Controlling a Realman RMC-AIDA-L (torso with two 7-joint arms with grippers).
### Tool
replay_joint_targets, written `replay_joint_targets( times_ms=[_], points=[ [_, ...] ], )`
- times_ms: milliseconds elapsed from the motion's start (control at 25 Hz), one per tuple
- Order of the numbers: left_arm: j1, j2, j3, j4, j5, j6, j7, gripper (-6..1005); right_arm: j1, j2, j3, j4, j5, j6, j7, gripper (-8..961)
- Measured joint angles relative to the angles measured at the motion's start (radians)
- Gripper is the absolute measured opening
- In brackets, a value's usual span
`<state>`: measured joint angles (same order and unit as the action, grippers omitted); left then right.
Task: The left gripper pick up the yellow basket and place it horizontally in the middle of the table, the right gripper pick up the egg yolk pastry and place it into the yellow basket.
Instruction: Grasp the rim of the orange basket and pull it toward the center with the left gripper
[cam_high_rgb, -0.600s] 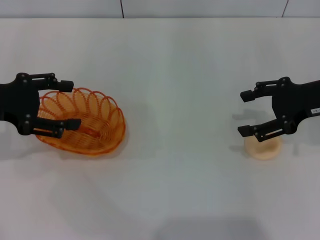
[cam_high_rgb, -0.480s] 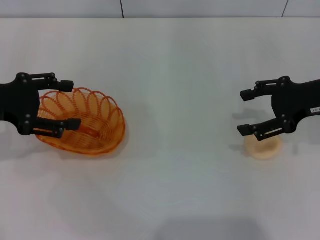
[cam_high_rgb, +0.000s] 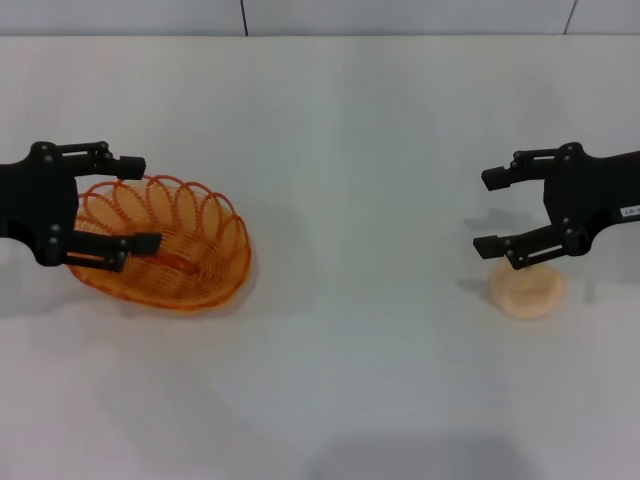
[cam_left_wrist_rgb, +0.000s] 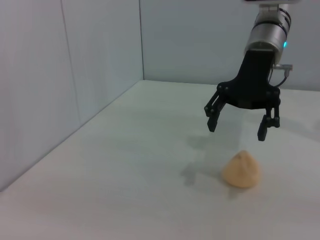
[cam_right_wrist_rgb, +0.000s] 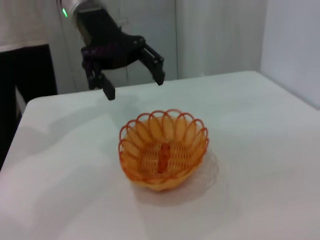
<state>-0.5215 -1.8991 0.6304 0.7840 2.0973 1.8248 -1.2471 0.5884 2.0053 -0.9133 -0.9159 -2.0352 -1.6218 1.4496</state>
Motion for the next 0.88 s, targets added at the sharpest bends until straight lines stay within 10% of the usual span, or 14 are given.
replay_joint_targets(
  times_ms=[360,880],
  points=[
    [-0.002,-0.003,-0.047,0.066,0.003,-0.001,-0.163,886,-0.005,0.003,0.004,0.0,0.007,0.001,-0.003,867],
    [-0.029,-0.024,-0.036,0.429,0.236,0.037,-0.865,885,-0.014,0.006,-0.002,0.0,0.011,0.005,-0.014,865]
  ],
)
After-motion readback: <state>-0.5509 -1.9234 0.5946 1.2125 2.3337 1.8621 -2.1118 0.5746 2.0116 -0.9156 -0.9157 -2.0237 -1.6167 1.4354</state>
